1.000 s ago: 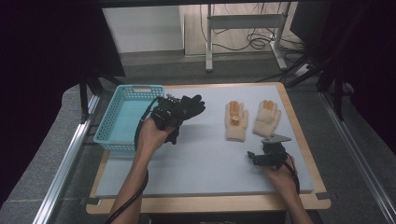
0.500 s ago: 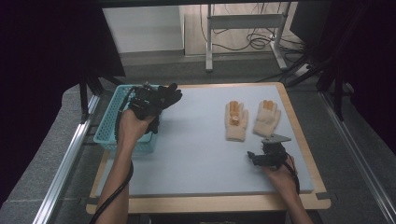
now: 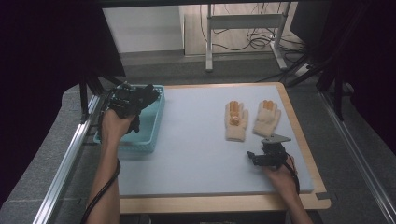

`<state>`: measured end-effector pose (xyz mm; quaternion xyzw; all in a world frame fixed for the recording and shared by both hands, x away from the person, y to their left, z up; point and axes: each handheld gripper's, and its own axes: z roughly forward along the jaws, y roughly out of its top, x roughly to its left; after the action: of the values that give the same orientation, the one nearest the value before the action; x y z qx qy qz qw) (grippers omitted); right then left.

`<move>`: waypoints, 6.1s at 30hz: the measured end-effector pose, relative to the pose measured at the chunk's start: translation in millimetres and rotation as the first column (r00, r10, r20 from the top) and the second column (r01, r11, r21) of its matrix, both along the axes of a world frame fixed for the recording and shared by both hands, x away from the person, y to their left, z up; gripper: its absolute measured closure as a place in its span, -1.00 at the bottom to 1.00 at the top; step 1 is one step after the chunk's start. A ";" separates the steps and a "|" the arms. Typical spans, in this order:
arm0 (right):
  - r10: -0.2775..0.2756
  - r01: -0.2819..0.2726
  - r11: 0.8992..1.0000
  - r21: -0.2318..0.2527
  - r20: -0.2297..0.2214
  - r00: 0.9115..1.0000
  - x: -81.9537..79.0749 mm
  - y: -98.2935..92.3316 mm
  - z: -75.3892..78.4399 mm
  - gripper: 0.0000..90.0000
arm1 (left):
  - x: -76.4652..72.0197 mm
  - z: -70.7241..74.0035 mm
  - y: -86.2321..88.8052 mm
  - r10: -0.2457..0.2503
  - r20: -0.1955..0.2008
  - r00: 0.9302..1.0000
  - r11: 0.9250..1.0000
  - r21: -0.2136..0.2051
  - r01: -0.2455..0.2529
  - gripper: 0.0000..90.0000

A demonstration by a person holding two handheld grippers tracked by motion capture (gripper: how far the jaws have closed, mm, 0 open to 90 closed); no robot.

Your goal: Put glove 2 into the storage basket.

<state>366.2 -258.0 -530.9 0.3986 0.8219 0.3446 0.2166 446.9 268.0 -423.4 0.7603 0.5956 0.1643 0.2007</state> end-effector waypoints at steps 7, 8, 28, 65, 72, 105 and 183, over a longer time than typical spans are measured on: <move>0.001 -0.001 1.000 -0.001 0.000 1.000 0.1 -0.1 0.0 -0.56 | 9.1 -21.4 22.6 0.065 -0.044 0.997 0.998 0.000 -0.065 0.35; 0.001 -0.001 1.000 -0.001 0.001 1.000 0.1 -0.1 0.0 -0.56 | 10.8 -24.3 25.2 0.071 -0.048 0.996 0.997 0.004 -0.071 0.35; 0.000 0.000 1.000 0.000 0.001 1.000 -0.2 0.1 0.1 -0.56 | 39.8 -66.5 45.1 0.169 -0.146 0.975 0.986 0.019 -0.168 0.29; 0.000 0.000 1.000 -0.002 0.003 1.000 -0.4 0.3 0.1 -0.56 | 20.9 -46.9 42.7 -0.014 -0.042 0.999 0.997 -0.074 0.011 -0.93; 0.000 0.000 1.000 -0.004 0.004 1.000 -0.6 0.4 0.1 -0.56 | 11.5 -33.8 26.5 -0.080 0.039 0.996 0.993 -0.082 0.082 -0.97; -0.001 0.001 1.000 -0.006 0.008 1.000 -1.1 1.0 0.0 -0.56 | -70.0 -11.9 -71.0 -0.351 0.302 0.886 0.905 -0.132 0.403 -1.00; -0.126 0.129 0.991 0.028 -0.076 0.989 72.6 -47.2 37.1 -0.54 | -127.0 -125.6 -135.0 -0.431 0.219 0.875 0.881 -0.105 0.461 -0.99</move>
<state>438.8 -305.2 -493.8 0.4663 0.7963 0.3286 0.2011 319.9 133.0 -549.0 0.8404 0.3928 0.1385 0.3466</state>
